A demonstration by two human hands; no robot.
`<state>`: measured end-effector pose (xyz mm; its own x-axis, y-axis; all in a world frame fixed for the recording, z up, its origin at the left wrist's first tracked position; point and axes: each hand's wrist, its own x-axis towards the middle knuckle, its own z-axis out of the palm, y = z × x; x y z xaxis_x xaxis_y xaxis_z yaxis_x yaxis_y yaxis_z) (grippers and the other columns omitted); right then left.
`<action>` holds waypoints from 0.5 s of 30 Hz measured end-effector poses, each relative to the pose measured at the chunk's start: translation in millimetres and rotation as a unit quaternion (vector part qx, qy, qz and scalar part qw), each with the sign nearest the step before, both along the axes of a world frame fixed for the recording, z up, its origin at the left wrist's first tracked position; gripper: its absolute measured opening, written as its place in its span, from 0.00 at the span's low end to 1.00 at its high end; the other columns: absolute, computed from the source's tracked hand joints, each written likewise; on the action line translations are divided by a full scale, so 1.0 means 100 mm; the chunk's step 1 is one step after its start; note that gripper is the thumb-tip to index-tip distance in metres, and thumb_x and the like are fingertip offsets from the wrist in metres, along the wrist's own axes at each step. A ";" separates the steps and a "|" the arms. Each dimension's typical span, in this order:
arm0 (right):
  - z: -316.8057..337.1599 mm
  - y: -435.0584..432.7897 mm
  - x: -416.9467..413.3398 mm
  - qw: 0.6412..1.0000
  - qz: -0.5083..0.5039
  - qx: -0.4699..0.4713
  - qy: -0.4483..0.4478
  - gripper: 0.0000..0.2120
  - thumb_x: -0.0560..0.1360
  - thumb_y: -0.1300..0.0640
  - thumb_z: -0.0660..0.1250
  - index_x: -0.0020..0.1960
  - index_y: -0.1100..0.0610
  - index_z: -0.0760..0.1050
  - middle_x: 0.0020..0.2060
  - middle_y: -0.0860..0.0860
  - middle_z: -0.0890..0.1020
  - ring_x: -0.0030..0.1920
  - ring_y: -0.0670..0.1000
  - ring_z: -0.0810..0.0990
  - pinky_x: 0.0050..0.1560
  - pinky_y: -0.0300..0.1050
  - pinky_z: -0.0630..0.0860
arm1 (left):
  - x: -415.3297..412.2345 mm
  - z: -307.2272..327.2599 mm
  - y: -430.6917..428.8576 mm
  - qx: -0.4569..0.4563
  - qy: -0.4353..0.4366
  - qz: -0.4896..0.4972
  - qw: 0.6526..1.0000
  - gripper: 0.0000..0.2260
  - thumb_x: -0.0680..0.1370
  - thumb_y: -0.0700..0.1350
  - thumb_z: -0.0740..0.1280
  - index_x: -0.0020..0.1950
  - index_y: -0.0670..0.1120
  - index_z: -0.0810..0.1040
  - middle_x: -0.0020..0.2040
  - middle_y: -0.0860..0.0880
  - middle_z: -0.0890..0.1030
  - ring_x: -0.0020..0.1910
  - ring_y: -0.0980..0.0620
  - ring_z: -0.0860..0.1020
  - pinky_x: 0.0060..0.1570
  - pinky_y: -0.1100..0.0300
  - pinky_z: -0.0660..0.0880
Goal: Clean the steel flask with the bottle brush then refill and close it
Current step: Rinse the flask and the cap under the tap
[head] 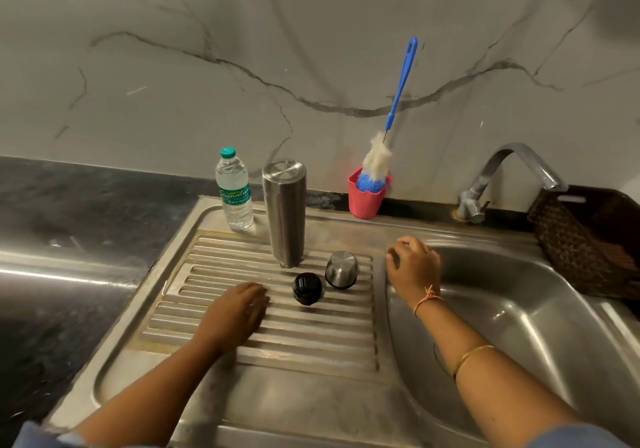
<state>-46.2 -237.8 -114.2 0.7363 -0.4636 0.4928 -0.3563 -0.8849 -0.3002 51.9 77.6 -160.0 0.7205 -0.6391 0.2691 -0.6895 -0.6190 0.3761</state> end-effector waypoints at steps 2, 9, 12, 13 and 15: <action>-0.07 0.01 -0.09 1.000 -0.007 0.023 0.006 0.06 0.64 0.64 0.74 0.40 0.59 0.81 0.42 0.57 0.81 0.41 0.60 0.80 0.45 0.54 0.75 | 0.08 0.11 -0.10 -0.042 0.087 0.105 0.990 0.18 0.79 0.50 0.64 0.68 0.47 0.71 0.63 0.47 0.76 0.59 0.48 0.76 0.57 0.55 0.73; -0.28 -0.05 -0.46 0.993 -0.059 0.104 0.019 0.05 0.66 0.66 0.73 0.41 0.61 0.81 0.44 0.59 0.81 0.42 0.62 0.79 0.43 0.50 0.76 | 0.36 0.64 -0.53 -0.246 0.276 0.104 0.923 0.39 0.71 0.51 0.73 0.77 0.51 0.55 0.74 0.44 0.64 0.72 0.44 0.65 0.67 0.46 0.67; -0.32 -0.05 -0.61 0.984 -0.083 0.156 0.007 0.02 0.69 0.66 0.71 0.41 0.61 0.80 0.45 0.58 0.79 0.43 0.61 0.78 0.40 0.46 0.74 | 0.43 0.85 -0.66 -0.252 0.280 0.061 0.924 0.42 0.68 0.50 0.75 0.76 0.50 0.55 0.74 0.45 0.64 0.72 0.44 0.64 0.68 0.48 0.66; -0.33 -0.05 -0.65 0.983 -0.090 0.161 0.005 0.02 0.70 0.65 0.70 0.42 0.61 0.80 0.45 0.59 0.79 0.43 0.61 0.78 0.40 0.45 0.73 | 0.44 0.91 -0.70 -0.250 0.280 0.055 0.925 0.42 0.68 0.49 0.76 0.76 0.50 0.56 0.74 0.46 0.65 0.71 0.45 0.65 0.66 0.51 0.66; -0.34 -0.05 -0.73 0.982 -0.096 0.165 0.002 0.02 0.71 0.66 0.69 0.43 0.62 0.80 0.45 0.59 0.79 0.44 0.61 0.78 0.41 0.45 0.73 | 0.45 0.99 -0.78 -0.249 0.283 0.057 0.925 0.38 0.69 0.47 0.76 0.74 0.48 0.58 0.70 0.46 0.69 0.67 0.45 0.69 0.59 0.57 0.68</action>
<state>-118.8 -243.0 -148.3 0.6212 -0.7282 0.2895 -0.5093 -0.6559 -0.5571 96.5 0.0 -61.4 0.8909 -0.4490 0.0687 -0.2362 -0.3289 0.9144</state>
